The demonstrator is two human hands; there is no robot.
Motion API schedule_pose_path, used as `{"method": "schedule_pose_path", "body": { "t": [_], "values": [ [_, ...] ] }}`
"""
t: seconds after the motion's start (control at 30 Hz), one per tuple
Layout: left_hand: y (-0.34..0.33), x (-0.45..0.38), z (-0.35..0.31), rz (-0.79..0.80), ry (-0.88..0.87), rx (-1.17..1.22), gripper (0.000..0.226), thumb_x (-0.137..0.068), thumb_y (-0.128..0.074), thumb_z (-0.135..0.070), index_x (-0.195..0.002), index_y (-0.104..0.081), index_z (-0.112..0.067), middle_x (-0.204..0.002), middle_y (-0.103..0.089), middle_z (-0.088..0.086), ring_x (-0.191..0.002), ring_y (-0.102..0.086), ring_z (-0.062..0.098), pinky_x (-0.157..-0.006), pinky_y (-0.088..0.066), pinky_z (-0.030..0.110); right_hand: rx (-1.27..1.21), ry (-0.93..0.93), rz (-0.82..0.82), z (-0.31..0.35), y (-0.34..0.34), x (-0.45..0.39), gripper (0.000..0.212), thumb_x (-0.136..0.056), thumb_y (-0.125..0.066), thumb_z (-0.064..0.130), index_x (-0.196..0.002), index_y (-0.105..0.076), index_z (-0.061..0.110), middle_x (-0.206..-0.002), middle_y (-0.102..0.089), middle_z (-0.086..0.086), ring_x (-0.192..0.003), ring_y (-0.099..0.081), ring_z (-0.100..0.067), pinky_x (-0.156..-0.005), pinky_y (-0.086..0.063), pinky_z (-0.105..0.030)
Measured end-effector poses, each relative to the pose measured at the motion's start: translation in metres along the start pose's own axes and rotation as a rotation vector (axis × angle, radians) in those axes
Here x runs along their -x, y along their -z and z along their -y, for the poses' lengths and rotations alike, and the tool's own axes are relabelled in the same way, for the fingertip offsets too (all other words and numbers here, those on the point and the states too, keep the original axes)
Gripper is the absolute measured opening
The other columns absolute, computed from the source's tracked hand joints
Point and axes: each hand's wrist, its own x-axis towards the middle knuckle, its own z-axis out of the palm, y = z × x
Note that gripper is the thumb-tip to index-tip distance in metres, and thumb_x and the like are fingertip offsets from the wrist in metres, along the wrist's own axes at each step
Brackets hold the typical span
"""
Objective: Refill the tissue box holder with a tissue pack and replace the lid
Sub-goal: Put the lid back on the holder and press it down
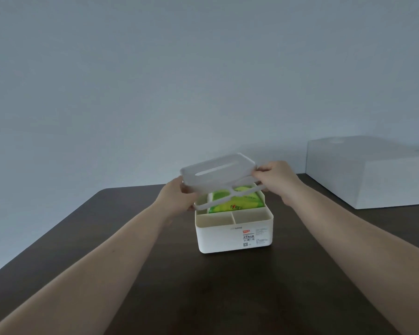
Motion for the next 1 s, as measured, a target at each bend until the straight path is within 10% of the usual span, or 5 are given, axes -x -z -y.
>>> {"method": "schedule_pose_path", "body": {
  "t": [0.2, 0.33, 0.57, 0.87, 1.0],
  "values": [
    [-0.019, -0.006, 0.016, 0.032, 0.057, -0.136, 0.032, -0.079, -0.049, -0.006, -0.103, -0.064, -0.018, -0.073, -0.060, -0.003, -0.060, -0.063, 0.012, -0.090, -0.057, 0.041, 0.215, -0.088, 0.048, -0.031, 0.002, 0.008, 0.044, -0.082, -0.063, 0.030, -0.088, -0.066, -0.013, -0.071, -0.049, -0.012, -0.065, -0.045, -0.022, -0.060, -0.034, -0.033],
    [-0.026, -0.007, 0.023, 0.000, 0.042, -0.250, 0.031, -0.079, -0.052, -0.018, -0.107, -0.064, -0.022, -0.077, -0.064, -0.005, -0.072, -0.065, 0.018, -0.080, -0.053, 0.033, 0.297, -0.085, 0.078, -0.036, -0.003, 0.012, 0.035, -0.086, -0.061, 0.036, -0.066, -0.057, 0.007, -0.068, -0.049, -0.009, -0.064, -0.047, -0.024, -0.057, -0.034, -0.033],
    [-0.028, -0.017, 0.030, -0.187, 0.057, -0.351, 0.053, -0.092, -0.031, -0.055, -0.061, -0.042, -0.014, -0.063, -0.054, 0.005, -0.063, -0.062, 0.027, -0.065, -0.048, 0.033, 0.498, 0.023, 0.063, -0.039, -0.011, 0.006, 0.045, -0.087, -0.049, 0.057, -0.091, -0.061, 0.014, -0.080, -0.065, -0.002, -0.079, -0.063, -0.023, -0.063, -0.044, -0.034],
    [-0.035, -0.024, 0.043, -0.257, 0.053, -0.209, 0.030, -0.089, -0.051, -0.040, -0.095, -0.074, -0.023, -0.087, -0.075, 0.001, -0.066, -0.065, 0.025, -0.077, -0.058, 0.034, 0.411, 0.006, 0.040, -0.043, -0.020, 0.006, 0.035, -0.091, -0.048, 0.040, -0.109, -0.057, 0.011, -0.102, -0.062, -0.006, -0.095, -0.058, -0.029, -0.075, -0.045, -0.037],
    [-0.036, -0.030, 0.045, -0.257, 0.110, -0.224, 0.020, -0.080, -0.050, -0.028, -0.067, -0.059, -0.016, -0.064, -0.057, 0.008, -0.060, -0.049, 0.025, -0.060, -0.041, 0.030, 0.238, 0.056, 0.110, -0.047, -0.025, 0.005, 0.024, -0.090, -0.041, 0.021, -0.066, -0.043, 0.020, -0.067, -0.047, 0.002, -0.067, -0.044, -0.022, -0.054, -0.031, -0.030]
  ]
}}
